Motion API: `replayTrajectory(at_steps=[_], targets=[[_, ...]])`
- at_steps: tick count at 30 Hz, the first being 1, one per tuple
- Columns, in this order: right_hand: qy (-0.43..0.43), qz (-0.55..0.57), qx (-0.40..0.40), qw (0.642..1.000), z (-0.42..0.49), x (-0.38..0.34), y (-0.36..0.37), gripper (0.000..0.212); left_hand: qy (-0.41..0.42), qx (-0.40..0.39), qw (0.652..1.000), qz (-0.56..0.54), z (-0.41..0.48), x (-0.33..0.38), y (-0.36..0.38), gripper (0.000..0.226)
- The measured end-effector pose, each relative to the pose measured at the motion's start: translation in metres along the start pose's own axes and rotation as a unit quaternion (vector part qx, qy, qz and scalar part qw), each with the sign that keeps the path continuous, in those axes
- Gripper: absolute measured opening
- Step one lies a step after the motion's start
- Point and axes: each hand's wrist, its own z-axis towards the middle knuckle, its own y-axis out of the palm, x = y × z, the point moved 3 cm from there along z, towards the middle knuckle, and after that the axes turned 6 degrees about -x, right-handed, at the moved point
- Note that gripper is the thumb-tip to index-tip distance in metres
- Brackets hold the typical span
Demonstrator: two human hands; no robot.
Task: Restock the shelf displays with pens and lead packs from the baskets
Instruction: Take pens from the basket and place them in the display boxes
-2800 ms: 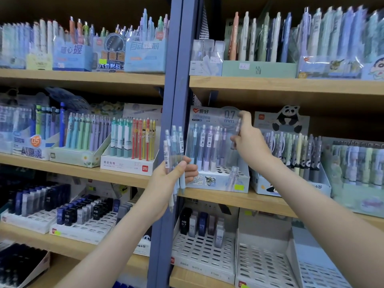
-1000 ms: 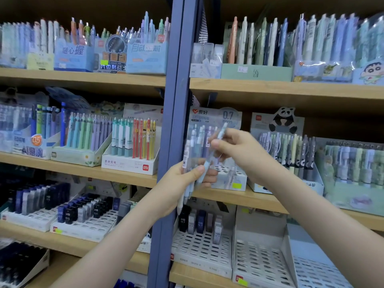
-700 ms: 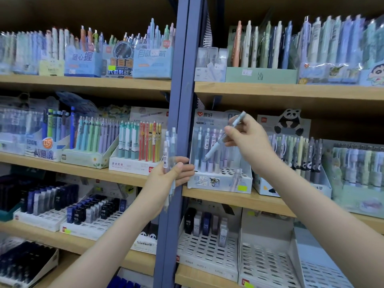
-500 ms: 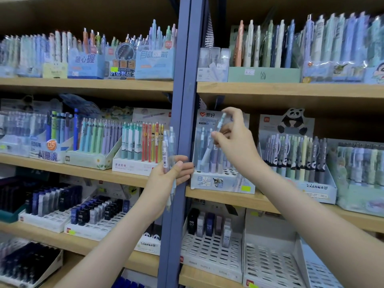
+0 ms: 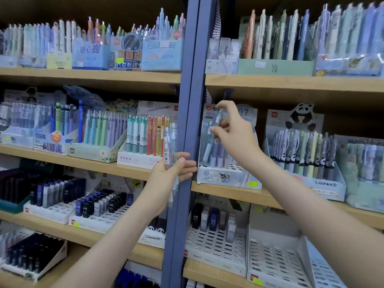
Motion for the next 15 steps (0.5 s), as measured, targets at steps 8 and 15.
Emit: replayTrajectory(at_steps=[8,15], targets=[[-0.008,-0.118,-0.024,0.993,0.002,0.010,0.012,0.044,-0.015,-0.019,1.000,-0.017,-0.002,0.004,0.001,0.018],[0.040,-0.285,-0.031,0.957,0.011,0.021,0.015,0.053,-0.042,-0.072,0.995,-0.048,-0.006,0.009,0.006,0.018]])
